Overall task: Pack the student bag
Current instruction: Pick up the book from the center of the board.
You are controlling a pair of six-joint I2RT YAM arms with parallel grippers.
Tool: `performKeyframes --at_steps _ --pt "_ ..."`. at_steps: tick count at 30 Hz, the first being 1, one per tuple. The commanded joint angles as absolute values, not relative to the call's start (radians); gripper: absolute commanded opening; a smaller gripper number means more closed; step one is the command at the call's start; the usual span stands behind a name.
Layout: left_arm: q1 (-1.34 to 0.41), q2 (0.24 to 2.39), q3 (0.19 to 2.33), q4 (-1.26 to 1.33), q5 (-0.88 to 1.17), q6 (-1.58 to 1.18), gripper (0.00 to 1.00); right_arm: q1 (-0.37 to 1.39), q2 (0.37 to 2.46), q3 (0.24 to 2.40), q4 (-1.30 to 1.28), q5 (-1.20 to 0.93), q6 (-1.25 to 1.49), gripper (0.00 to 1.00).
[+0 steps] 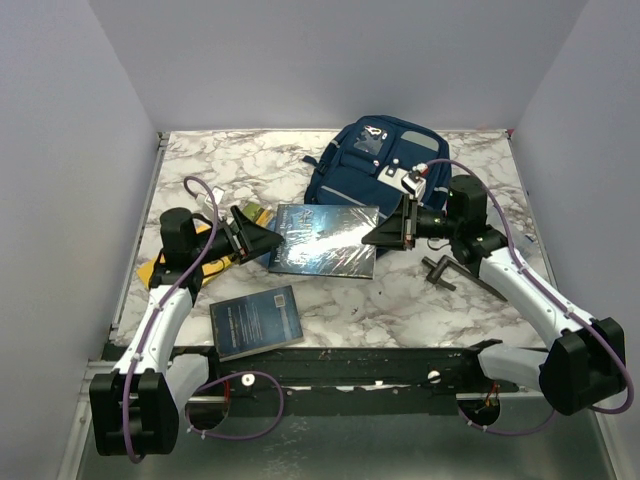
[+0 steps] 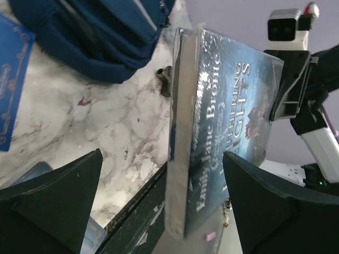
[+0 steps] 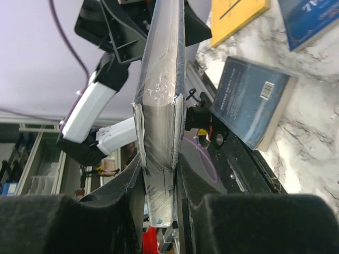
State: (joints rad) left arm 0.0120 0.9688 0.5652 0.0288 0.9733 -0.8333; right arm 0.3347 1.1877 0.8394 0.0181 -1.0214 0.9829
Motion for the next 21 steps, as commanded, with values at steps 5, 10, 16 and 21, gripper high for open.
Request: performKeyframes --at_steps 5,10,16,21 --pt "-0.047 0.998 0.436 0.696 1.222 -1.240 0.82 0.337 1.159 0.873 0.264 -1.211 1.092 0.01" --pt "-0.100 0.965 0.421 0.823 1.255 -1.338 0.61 0.337 1.177 0.881 0.268 -1.240 1.057 0.01" --pt "-0.148 0.933 0.383 0.994 1.283 -1.475 0.41 0.337 1.211 0.879 0.222 -1.252 0.983 0.01" --pt "-0.147 0.917 0.371 1.095 1.272 -1.565 0.27 0.337 1.229 0.852 0.244 -1.266 0.966 0.01"
